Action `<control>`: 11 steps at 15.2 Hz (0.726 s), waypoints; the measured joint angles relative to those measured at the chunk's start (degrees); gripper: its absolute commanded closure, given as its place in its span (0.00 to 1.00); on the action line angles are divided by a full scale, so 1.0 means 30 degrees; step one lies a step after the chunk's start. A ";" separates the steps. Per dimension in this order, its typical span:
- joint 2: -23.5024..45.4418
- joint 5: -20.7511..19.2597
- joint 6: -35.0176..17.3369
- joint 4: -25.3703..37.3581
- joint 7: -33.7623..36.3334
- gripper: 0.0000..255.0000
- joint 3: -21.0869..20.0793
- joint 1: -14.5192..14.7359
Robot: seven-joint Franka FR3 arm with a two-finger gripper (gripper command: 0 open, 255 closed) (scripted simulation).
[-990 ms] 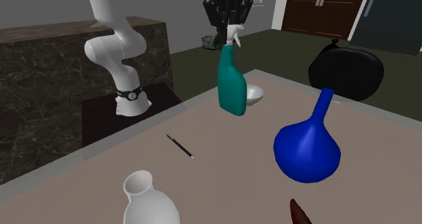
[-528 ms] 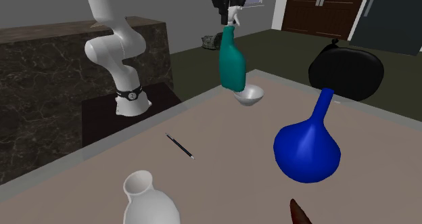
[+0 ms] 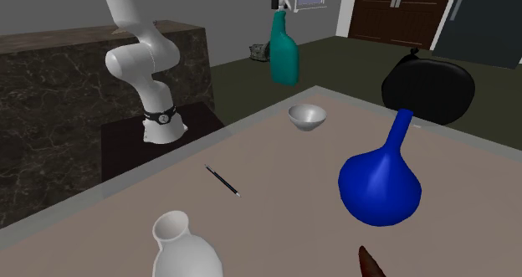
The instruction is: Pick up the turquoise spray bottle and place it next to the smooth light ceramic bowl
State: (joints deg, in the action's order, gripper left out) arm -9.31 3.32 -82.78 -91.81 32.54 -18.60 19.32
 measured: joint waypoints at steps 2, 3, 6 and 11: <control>-0.0185 0.0137 0.0337 0.0195 0.0821 1.00 -0.0467 0.0333; -0.0238 0.0199 0.0619 0.0447 0.1272 1.00 -0.0722 0.0507; -0.0227 0.0335 0.1248 0.1145 0.2570 1.00 -0.1472 0.0993; -0.0125 0.0513 0.2537 0.2636 0.4749 1.00 -0.2733 0.1774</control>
State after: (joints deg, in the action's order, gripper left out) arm -9.69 4.86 -75.17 -83.90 46.79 -26.80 24.64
